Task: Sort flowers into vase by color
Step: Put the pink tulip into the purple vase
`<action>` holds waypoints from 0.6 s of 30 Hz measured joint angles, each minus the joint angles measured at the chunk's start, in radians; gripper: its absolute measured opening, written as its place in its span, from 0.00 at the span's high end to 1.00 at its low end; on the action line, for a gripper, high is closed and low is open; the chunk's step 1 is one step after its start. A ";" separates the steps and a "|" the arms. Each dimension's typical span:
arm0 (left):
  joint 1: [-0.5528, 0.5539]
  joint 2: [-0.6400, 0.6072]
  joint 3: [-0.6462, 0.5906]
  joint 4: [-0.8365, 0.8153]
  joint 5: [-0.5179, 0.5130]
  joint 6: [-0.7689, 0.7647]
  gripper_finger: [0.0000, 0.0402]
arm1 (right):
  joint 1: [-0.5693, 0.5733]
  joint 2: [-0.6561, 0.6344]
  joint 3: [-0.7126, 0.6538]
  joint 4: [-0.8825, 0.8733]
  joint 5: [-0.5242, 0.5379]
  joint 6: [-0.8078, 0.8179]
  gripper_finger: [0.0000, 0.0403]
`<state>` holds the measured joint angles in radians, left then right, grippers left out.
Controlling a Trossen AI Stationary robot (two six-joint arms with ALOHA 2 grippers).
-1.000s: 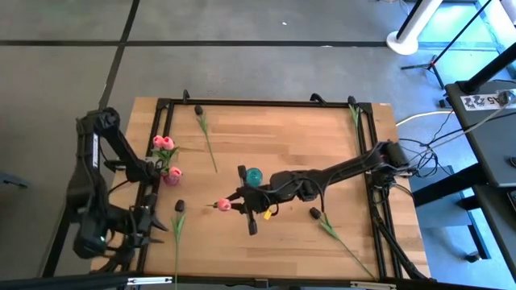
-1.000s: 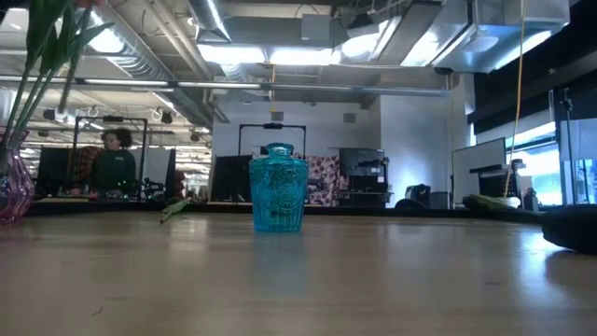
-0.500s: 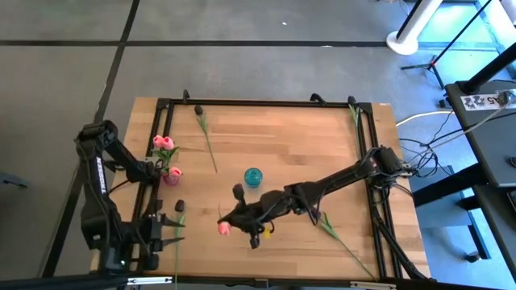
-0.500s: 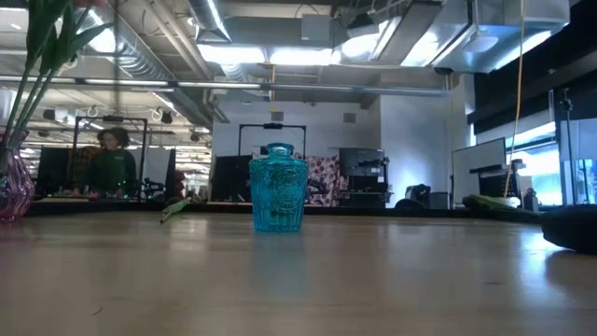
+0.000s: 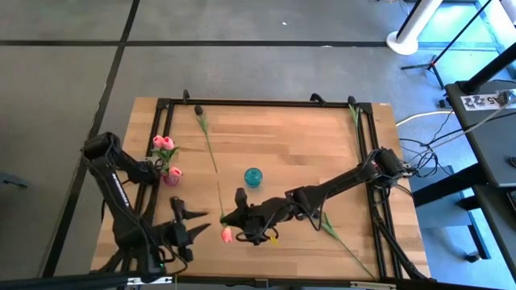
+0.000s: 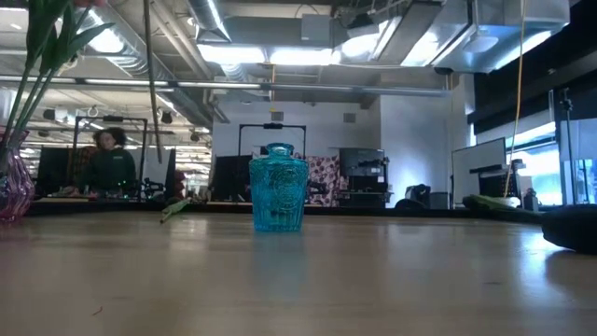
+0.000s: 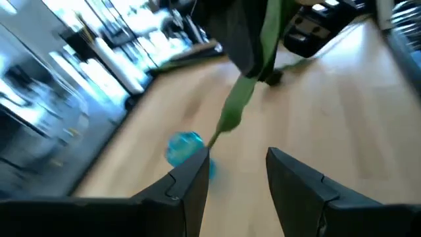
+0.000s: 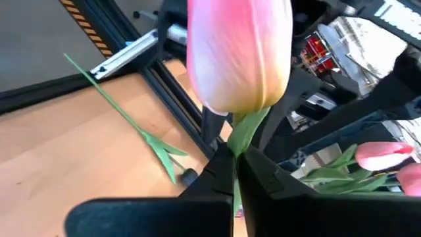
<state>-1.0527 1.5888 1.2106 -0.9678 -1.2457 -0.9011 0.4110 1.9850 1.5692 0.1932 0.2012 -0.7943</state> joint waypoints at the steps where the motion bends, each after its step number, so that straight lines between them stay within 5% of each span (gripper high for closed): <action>1: 0.007 0.010 0.000 0.000 -0.026 0.019 0.63 | 0.000 0.000 0.000 0.002 0.000 -0.001 0.99; 5: 0.043 0.044 0.000 0.010 -0.106 0.064 0.63 | -0.004 0.000 0.000 0.026 -0.002 -0.003 0.99; 18: 0.157 0.067 0.000 0.211 -0.017 0.325 0.63 | -0.026 0.000 0.001 0.047 0.017 0.004 0.99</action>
<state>-0.8960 1.6558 1.2106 -0.7565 -1.2631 -0.5762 0.3848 1.9846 1.5700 0.2401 0.2182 -0.7906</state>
